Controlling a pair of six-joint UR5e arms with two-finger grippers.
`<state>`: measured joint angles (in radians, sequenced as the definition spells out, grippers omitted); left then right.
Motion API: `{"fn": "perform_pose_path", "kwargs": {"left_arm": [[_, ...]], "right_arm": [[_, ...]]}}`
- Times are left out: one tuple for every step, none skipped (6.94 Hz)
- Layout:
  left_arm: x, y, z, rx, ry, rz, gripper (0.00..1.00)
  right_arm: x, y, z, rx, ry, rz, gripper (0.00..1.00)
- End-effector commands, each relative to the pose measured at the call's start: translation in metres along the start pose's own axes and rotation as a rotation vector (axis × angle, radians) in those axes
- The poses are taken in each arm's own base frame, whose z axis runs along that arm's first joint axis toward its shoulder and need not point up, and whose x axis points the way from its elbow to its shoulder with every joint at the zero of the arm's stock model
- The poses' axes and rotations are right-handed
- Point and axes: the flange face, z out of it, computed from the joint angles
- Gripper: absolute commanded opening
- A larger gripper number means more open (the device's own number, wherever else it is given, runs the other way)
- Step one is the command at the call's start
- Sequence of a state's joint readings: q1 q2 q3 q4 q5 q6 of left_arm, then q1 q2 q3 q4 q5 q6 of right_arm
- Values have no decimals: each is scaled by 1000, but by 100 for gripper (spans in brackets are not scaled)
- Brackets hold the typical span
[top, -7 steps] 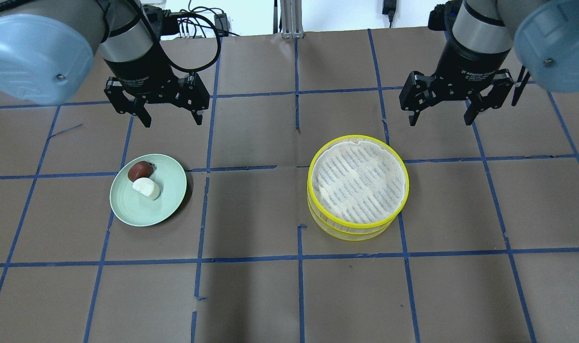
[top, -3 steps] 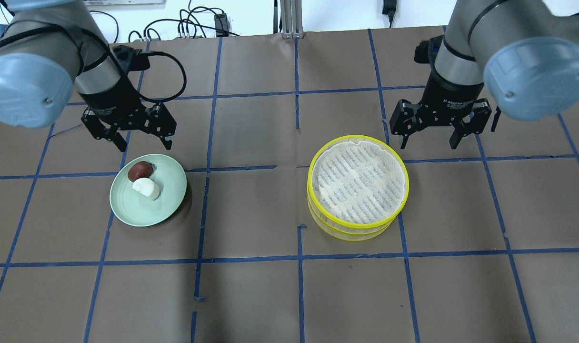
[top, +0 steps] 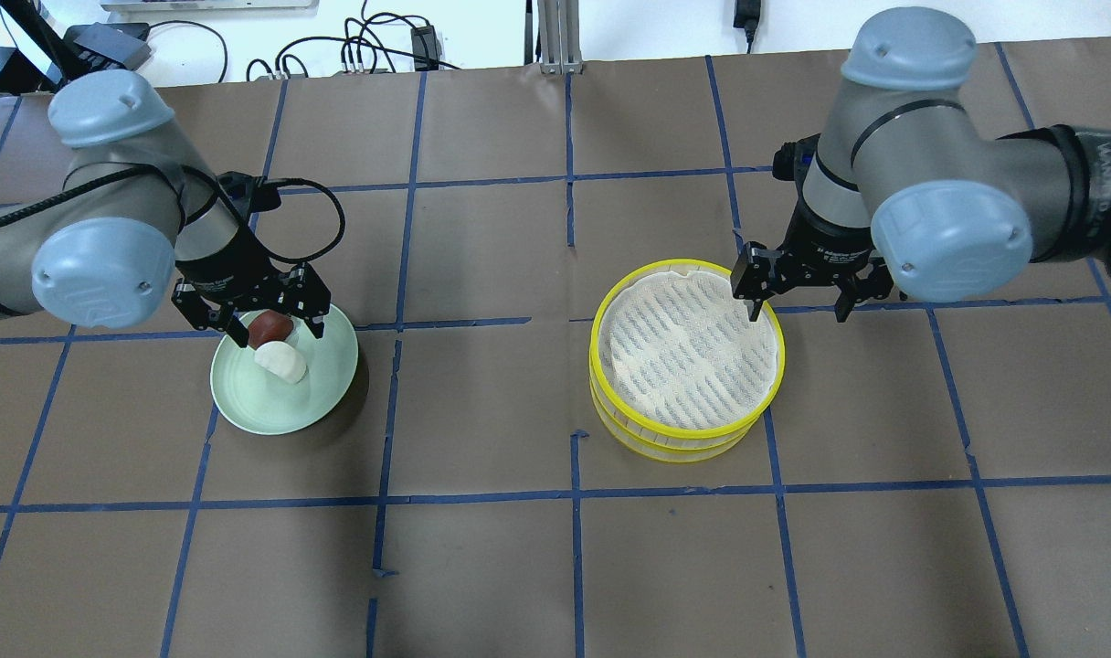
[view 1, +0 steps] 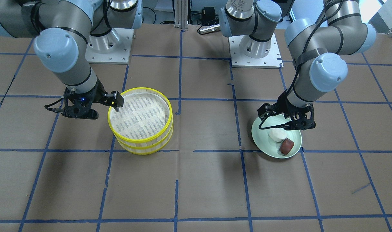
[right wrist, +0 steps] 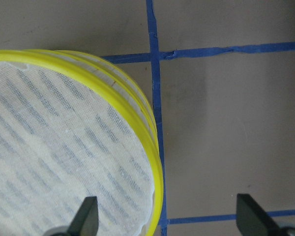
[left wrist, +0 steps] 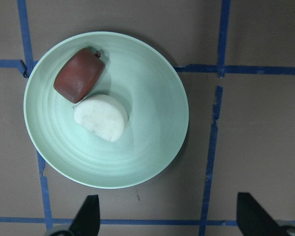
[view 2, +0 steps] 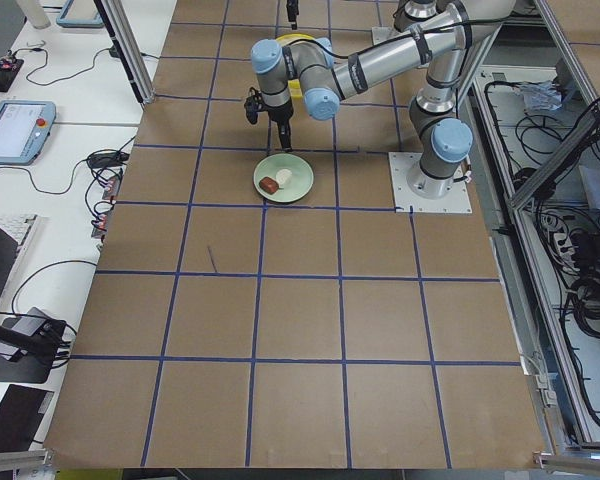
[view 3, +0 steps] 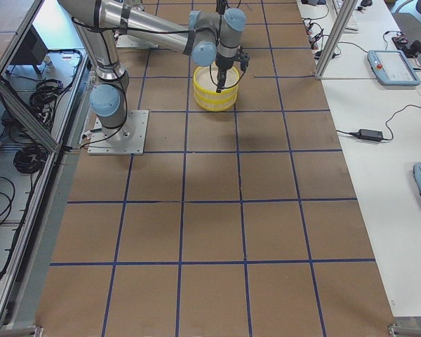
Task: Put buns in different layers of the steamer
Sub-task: 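Lower left gripper toward the buns while right gripper lowers to steamer rim, then grip the top steamer layer's yellow rim with right gripper while left hovers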
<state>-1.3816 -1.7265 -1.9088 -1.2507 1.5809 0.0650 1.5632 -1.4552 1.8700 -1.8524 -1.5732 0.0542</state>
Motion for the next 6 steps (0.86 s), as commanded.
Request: {"fn": "perform_pose_path", "kwargs": {"left_arm": [[-12,-20,36,0,0,-145,90],[-17,-28,50,-11,-27,-183,90],[-23,-32,58,-23,-78,-213,90],[-24,-33,66,-41,-83,-225,90],[-30,-34,66,-41,-81,-248,90],[-30,-34,66,-41,-81,-254,89]], "right_arm": [[-1,-12,28,7,-1,3,96],[-2,-17,40,-3,0,18,93],[-2,-16,47,-17,0,20,81],[-1,-16,47,-18,7,19,56],[0,-14,47,-28,15,19,25],[-1,-12,45,-29,14,15,12]]}}
